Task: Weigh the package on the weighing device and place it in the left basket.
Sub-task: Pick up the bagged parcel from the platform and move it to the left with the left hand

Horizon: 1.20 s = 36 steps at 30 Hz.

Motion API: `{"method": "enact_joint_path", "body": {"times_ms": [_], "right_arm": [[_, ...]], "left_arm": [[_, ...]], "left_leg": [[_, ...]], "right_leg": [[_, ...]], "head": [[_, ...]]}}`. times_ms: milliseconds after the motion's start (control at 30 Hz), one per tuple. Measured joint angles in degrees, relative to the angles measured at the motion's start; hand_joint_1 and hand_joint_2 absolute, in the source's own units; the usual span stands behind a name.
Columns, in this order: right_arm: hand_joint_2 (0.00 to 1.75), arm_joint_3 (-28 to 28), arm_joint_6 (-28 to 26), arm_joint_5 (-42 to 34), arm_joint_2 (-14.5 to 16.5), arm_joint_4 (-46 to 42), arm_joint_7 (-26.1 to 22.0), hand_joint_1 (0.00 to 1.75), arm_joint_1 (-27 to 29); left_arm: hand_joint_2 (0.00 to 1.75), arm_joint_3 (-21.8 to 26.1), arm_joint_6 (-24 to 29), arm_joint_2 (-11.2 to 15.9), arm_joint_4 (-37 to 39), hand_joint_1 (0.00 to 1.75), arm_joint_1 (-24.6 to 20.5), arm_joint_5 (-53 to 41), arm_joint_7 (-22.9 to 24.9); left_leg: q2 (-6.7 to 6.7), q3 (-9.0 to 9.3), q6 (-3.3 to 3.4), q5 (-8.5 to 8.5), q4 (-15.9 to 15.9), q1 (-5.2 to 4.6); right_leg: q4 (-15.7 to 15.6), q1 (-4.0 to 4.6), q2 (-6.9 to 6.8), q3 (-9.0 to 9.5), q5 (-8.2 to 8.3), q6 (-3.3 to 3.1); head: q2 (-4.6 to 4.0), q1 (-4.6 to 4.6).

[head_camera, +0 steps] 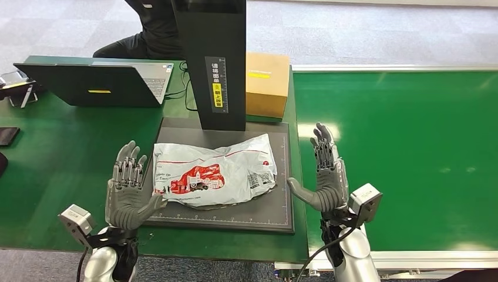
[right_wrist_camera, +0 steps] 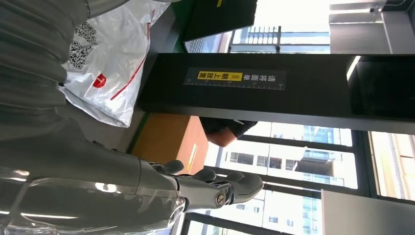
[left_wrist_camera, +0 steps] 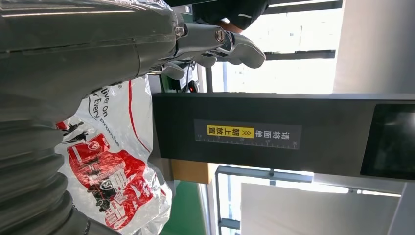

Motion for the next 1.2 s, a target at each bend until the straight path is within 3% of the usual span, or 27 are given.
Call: {"method": "enact_joint_path", "body": {"times_ms": [233,800,1200], "right_arm": [[1.75,-0.4,-0.2,0.2,0.3,0.1,0.1,0.00,0.1],[1.75,-3.8,-7.5,8.3,0.8,0.3,1.1,0.00,2.0],[1.75,-6.0,-7.2,10.1,1.7,0.0,2.1,0.00,2.5]], "left_arm": [[1.75,0.0,0.0,0.0,0.0,0.00,0.0,0.0,0.0],[1.75,0.0,-1.9,-1.0,0.8,0.00,-0.6,-0.9,0.5],[1.75,0.0,-2.1,-1.6,1.0,0.00,-1.0,-1.4,0.8]], "left_leg": [[0.00,0.01,0.00,0.00,0.0,0.00],[0.01,0.02,0.00,0.00,0.0,0.00],[0.01,0.01,0.00,0.00,0.0,0.00]], "right_leg": [[0.0,0.00,0.00,0.00,0.00,0.00],[0.0,0.00,0.00,0.00,0.00,0.00],[0.0,0.00,0.00,0.00,0.00,0.00]], "head": [[0.00,0.00],[0.00,-0.01],[0.00,0.00]]}}
